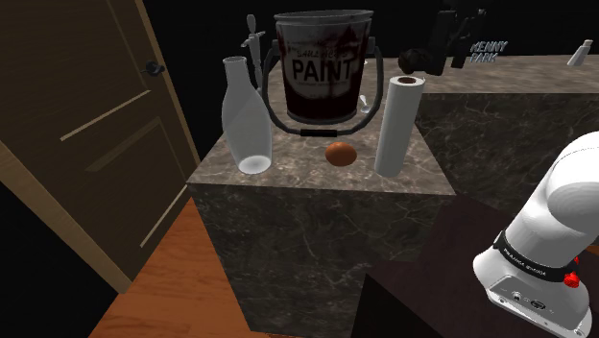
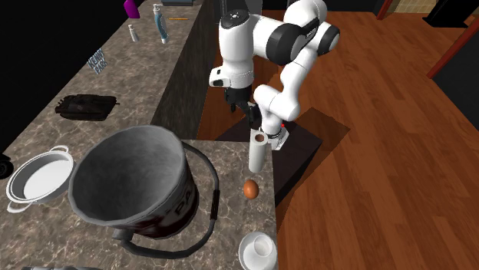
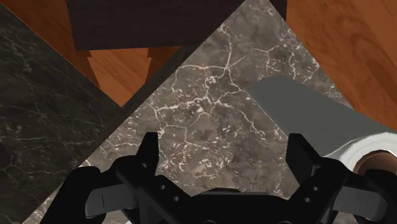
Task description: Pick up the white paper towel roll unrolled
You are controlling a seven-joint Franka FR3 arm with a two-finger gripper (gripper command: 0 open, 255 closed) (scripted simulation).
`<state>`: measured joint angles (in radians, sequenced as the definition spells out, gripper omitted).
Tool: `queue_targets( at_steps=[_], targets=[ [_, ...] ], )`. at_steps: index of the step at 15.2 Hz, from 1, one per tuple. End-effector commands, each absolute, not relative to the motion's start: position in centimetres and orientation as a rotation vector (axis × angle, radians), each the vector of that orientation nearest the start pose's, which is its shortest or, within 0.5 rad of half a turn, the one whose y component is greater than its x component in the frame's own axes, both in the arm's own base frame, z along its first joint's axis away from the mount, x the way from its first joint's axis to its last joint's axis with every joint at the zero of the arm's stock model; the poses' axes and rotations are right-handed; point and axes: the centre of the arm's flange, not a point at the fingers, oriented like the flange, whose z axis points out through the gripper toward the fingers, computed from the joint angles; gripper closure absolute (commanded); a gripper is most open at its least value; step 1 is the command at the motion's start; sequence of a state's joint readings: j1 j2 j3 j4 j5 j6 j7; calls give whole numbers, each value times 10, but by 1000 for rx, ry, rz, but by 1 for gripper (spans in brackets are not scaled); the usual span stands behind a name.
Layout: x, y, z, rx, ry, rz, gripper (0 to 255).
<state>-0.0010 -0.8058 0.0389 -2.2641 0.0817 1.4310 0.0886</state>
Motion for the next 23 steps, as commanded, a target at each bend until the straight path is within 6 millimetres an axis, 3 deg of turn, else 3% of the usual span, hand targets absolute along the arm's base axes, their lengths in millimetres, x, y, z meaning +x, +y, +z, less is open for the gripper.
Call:
queue_targets(
  at_steps=[1, 11, 20, 21, 23],
  targets=[
    [286, 25, 627, -3089, 82, 48, 0],
    [331, 152, 650, -3158, -300, 7, 0],
    [331, 152, 610, -3158, -300, 7, 0],
    [331, 153, 610, -3158, -300, 7, 255],
    [331, 153, 609, -3158, -300, 7, 255]
  ],
)
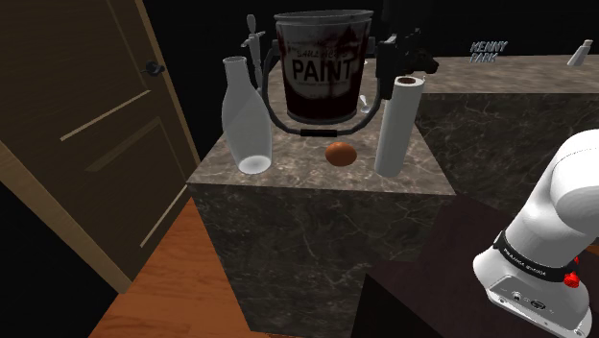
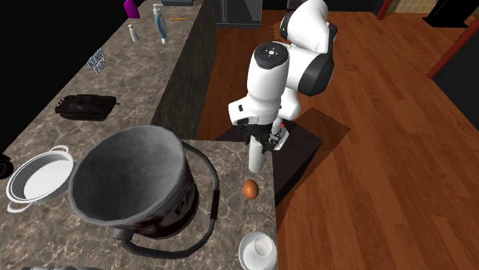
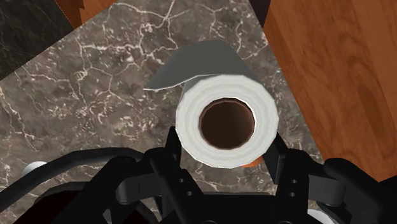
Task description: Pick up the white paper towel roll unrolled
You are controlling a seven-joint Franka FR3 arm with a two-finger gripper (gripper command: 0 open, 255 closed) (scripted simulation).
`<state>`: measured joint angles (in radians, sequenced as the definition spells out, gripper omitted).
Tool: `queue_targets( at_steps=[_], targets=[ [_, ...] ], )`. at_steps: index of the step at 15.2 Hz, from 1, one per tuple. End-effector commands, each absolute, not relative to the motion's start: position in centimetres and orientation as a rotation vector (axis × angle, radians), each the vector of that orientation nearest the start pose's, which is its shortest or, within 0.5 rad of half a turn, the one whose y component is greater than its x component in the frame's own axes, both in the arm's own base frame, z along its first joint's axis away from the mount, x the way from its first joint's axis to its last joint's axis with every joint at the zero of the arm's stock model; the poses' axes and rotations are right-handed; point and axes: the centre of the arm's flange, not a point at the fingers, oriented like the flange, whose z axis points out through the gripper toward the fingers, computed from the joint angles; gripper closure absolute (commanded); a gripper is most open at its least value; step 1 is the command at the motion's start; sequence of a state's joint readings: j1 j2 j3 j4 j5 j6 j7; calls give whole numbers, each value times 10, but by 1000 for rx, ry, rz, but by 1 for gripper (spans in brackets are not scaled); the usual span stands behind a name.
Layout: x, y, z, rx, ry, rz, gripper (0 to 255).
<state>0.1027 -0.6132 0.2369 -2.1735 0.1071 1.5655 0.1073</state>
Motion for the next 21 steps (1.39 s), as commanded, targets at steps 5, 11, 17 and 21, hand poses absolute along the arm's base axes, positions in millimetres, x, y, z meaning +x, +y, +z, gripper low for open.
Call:
queue_targets(
  at_steps=[5, 11, 17, 21],
  targets=[
    [331, 153, 610, -3158, -300, 7, 255],
    [331, 152, 631, -3158, -300, 7, 255],
    [331, 152, 663, -3158, -300, 7, 255],
    [331, 152, 684, -3158, -300, 7, 255]
  ],
)
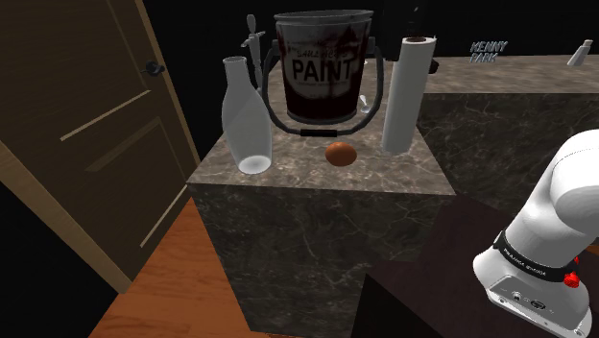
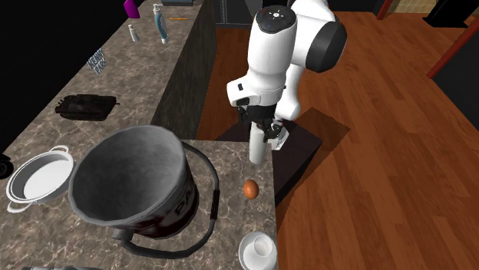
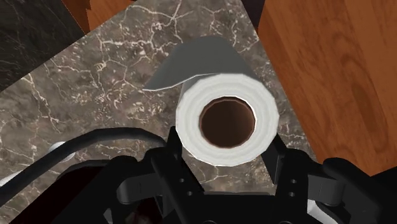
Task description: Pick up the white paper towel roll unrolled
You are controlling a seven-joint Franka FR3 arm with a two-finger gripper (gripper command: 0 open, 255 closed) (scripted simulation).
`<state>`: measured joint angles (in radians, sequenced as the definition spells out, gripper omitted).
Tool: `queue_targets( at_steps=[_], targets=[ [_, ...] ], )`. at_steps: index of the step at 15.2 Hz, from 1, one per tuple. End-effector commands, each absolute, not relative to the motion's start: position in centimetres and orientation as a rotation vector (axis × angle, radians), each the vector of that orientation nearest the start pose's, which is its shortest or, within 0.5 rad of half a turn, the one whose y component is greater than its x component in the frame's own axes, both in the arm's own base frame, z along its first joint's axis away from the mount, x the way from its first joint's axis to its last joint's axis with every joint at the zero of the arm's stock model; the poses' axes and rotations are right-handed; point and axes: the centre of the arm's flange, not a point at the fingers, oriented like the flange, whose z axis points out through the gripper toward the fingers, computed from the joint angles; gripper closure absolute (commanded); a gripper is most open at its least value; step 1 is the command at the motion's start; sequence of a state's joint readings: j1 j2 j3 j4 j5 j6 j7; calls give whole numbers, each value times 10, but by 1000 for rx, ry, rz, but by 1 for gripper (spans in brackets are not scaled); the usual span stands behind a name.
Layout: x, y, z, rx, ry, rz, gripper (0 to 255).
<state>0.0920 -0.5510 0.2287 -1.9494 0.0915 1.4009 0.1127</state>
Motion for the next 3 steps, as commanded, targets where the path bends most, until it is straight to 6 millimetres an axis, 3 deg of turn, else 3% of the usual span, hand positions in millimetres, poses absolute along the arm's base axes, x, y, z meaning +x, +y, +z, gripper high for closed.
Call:
queue_targets(
  at_steps=[1, 3],
  targets=[
    [331, 152, 689, -3158, -300, 7, 255],
    [331, 152, 690, -3158, -300, 7, 255]
  ],
)
